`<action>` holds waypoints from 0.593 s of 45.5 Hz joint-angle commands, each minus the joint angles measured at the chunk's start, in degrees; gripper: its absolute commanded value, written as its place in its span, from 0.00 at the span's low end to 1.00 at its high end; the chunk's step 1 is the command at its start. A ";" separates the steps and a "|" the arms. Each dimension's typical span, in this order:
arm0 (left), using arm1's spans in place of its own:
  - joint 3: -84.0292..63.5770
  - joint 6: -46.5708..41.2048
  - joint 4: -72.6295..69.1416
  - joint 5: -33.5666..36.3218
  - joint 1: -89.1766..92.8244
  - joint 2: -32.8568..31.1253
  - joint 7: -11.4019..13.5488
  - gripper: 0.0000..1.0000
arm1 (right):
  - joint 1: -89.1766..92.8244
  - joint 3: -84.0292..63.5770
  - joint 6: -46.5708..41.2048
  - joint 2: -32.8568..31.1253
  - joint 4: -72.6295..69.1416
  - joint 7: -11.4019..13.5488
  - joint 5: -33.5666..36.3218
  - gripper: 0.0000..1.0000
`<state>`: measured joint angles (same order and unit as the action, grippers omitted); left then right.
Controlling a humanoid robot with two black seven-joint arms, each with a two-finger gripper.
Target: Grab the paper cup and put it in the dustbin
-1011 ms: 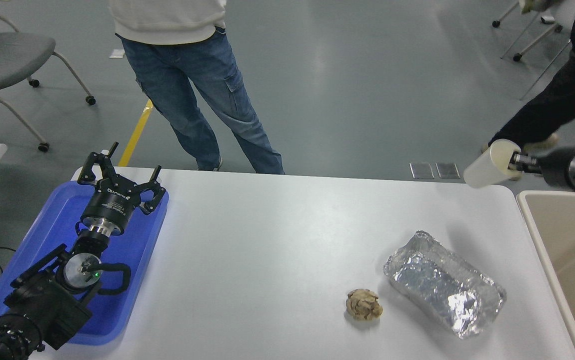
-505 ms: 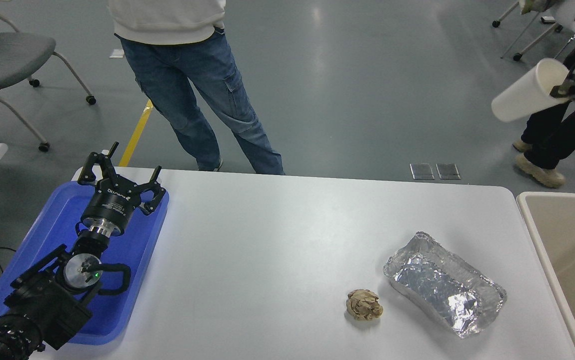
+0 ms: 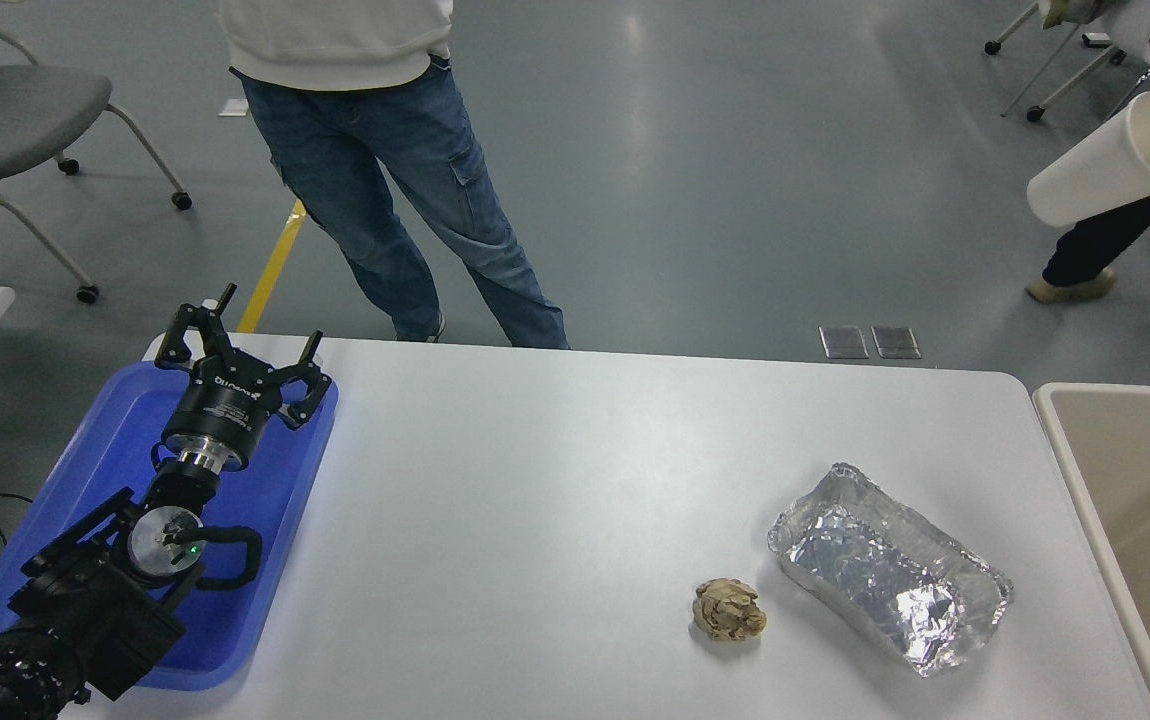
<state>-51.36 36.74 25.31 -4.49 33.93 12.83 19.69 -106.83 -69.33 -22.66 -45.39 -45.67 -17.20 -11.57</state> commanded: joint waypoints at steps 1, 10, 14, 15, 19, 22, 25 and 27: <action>0.03 0.00 0.00 0.01 0.00 0.00 0.00 1.00 | 11.27 0.33 2.36 -0.14 8.83 2.69 5.14 0.00; -0.06 0.00 0.00 0.01 0.00 0.00 0.00 1.00 | 22.62 0.69 6.57 0.30 17.98 6.03 7.87 0.00; -0.06 0.00 0.00 0.01 0.00 0.00 0.00 1.00 | 27.62 2.18 8.77 0.65 20.79 6.83 8.05 0.00; 0.03 0.00 0.00 0.01 0.00 0.00 0.00 1.00 | 29.12 2.79 9.21 0.92 21.49 6.91 8.05 0.00; 0.03 0.00 0.00 0.01 0.00 0.00 0.00 1.00 | 36.23 6.39 10.71 2.06 25.35 6.91 7.96 0.00; -0.06 0.00 0.00 0.01 0.00 0.00 0.00 1.00 | 41.51 9.55 11.85 3.64 28.87 6.91 7.96 0.00; -0.06 0.00 0.00 0.01 0.00 0.00 0.00 1.00 | 46.52 12.72 13.17 5.40 31.77 7.00 7.87 0.00; -0.06 0.00 0.00 0.01 0.00 0.00 0.00 1.00 | 49.24 14.65 14.13 6.28 33.18 7.09 7.87 0.00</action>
<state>-51.39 36.73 25.31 -4.48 33.93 12.83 19.69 -73.95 -63.09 -13.15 -43.01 -22.34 -11.07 -4.23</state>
